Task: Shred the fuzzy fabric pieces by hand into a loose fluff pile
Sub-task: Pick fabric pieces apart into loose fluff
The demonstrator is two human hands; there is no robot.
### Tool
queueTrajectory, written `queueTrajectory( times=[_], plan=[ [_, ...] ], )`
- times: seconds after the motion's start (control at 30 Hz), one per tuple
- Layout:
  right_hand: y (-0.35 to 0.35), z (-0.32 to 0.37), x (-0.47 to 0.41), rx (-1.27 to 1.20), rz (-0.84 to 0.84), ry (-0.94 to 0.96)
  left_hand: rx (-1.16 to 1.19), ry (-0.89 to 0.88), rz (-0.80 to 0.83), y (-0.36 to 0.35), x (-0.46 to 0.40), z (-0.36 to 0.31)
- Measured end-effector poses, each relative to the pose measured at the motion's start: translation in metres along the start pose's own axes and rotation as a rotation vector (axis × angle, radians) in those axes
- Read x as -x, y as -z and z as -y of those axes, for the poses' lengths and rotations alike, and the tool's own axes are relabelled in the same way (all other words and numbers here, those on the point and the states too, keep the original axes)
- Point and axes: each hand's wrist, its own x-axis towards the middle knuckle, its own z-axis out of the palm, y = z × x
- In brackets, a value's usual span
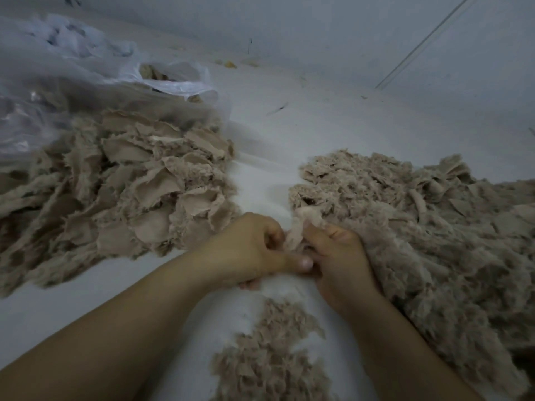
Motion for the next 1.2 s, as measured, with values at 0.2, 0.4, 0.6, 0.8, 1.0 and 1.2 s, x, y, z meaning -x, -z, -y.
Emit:
queueTrajectory(
  times=[0.2,0.4,0.6,0.8,1.0,1.2],
  plan=[
    [-0.002,0.004,0.003,-0.032,0.009,-0.001,0.263,-0.185,-0.323,-0.016,-0.016,-0.004],
    [-0.004,0.002,0.001,-0.021,0.006,0.063,0.485,-0.043,-0.416,-0.005,-0.018,0.008],
    [-0.003,0.003,0.004,0.037,0.026,0.060,0.352,-0.175,-0.322,-0.016,-0.016,0.005],
    [-0.004,0.002,-0.001,-0.054,-0.021,0.029,0.425,-0.133,-0.369,-0.016,-0.015,0.007],
    [-0.004,0.002,-0.001,-0.123,-0.050,0.002,0.435,-0.160,-0.365,-0.018,-0.014,0.004],
    [-0.003,0.005,-0.002,-0.157,-0.017,-0.034,0.445,-0.196,-0.489,-0.014,-0.014,0.006]
  ],
)
